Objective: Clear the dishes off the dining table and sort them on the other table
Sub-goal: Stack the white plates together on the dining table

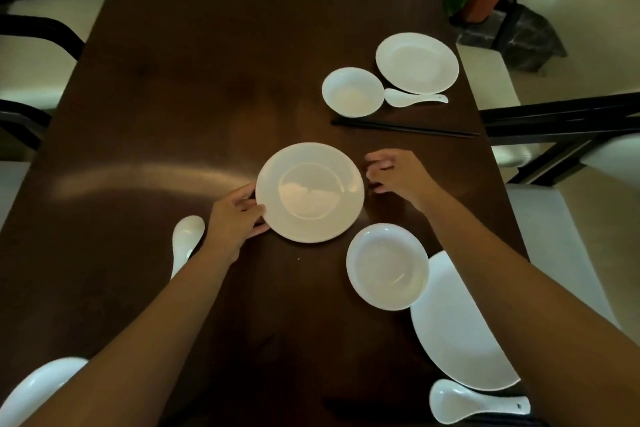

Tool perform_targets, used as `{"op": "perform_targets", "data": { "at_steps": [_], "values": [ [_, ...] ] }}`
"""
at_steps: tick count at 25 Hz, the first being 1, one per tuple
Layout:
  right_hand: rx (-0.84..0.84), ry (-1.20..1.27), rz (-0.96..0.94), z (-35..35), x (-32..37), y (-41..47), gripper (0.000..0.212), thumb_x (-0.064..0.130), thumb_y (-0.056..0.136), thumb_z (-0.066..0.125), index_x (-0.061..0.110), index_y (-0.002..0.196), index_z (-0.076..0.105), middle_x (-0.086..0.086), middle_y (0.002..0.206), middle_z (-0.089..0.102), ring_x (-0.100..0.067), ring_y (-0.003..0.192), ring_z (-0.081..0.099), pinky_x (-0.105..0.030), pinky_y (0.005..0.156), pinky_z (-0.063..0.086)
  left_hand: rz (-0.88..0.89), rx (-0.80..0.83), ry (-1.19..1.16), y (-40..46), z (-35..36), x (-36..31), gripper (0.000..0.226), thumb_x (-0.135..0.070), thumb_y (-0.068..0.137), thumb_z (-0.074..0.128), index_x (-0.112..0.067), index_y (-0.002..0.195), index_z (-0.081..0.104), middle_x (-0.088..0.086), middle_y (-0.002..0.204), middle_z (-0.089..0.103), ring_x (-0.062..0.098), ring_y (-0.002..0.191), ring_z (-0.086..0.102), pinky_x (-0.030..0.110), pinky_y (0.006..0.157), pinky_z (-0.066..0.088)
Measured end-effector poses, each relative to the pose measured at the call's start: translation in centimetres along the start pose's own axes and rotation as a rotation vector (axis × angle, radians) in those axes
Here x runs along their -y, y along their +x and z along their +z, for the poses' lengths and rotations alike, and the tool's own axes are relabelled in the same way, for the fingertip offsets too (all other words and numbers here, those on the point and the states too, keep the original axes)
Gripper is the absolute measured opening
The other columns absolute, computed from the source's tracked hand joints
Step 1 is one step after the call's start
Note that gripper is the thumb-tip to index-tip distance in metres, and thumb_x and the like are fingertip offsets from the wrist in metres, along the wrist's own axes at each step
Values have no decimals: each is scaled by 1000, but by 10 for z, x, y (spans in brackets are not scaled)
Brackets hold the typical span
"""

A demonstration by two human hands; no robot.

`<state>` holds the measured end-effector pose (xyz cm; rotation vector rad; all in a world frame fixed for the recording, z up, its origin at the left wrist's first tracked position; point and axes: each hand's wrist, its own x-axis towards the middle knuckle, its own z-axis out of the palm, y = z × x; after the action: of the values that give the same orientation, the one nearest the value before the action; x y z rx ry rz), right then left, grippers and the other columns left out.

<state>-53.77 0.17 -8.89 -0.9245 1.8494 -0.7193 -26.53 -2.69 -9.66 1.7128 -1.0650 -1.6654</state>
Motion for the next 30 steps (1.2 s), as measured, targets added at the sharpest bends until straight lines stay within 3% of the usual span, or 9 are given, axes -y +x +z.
{"op": "perform_targets", "data": {
  "at_steps": [3, 5, 7, 10, 17, 23, 27, 30],
  "values": [
    [80, -242, -90, -44, -28, -29, 26, 12, 81, 67, 33, 97, 66, 15, 88, 65, -4, 82, 64, -12, 59, 50, 5, 20, 19, -2, -2, 1, 47, 2, 85, 57, -22, 125, 56, 1, 99, 66, 17, 91, 63, 33, 71, 56],
    [216, -462, -97, -78, -48, -52, 30, 15, 78, 71, 44, 85, 63, 20, 86, 65, 2, 83, 63, -11, 67, 45, -2, 29, 21, -1, -1, 2, 47, 2, 86, 56, -20, 127, 55, 8, 111, 64, 25, 100, 62, 43, 85, 53],
    [338, -598, -34, -104, -65, -69, 28, 20, 77, 72, 44, 86, 64, 21, 87, 65, 3, 83, 63, -13, 71, 43, -7, 34, 17, -2, 0, 2, 47, 3, 86, 55, -18, 128, 54, 12, 119, 61, 28, 107, 59, 45, 90, 50],
    [424, -697, 10, -117, -87, -83, 26, 21, 75, 71, 31, 99, 68, 25, 86, 61, 6, 83, 59, -15, 71, 43, -4, 43, 20, -5, 3, 0, 48, 3, 87, 53, -19, 130, 52, 9, 118, 60, 26, 108, 58, 41, 88, 49],
    [373, -649, -29, -117, -92, -88, 24, 16, 75, 68, 40, 71, 65, 19, 74, 68, 2, 73, 65, -16, 66, 47, 0, 57, 22, -7, 3, -2, 49, 3, 88, 52, -19, 131, 50, 9, 129, 56, 26, 110, 56, 45, 94, 47],
    [336, -608, -35, -164, -62, -93, 16, 20, 75, 70, 36, 77, 71, 18, 77, 73, 4, 75, 67, -20, 70, 49, -8, 42, 3, -9, 4, -3, 49, 4, 87, 52, -19, 130, 51, 12, 126, 58, 30, 112, 56, 48, 96, 46],
    [256, -525, -42, -207, -21, -82, 19, 15, 76, 72, 33, 74, 71, 18, 76, 73, 2, 72, 68, -10, 53, 49, -23, 11, 0, -11, 5, -5, 48, 5, 86, 53, -17, 129, 53, 9, 121, 59, 29, 110, 57, 48, 94, 48],
    [240, -395, -50, -229, 7, -71, 12, 15, 77, 71, 25, 83, 74, 5, 84, 76, -8, 77, 71, -16, 62, 53, -30, 10, -5, -9, 5, -5, 48, 5, 86, 53, -18, 128, 54, 7, 116, 60, 28, 105, 58, 47, 92, 49]
  ]
}}
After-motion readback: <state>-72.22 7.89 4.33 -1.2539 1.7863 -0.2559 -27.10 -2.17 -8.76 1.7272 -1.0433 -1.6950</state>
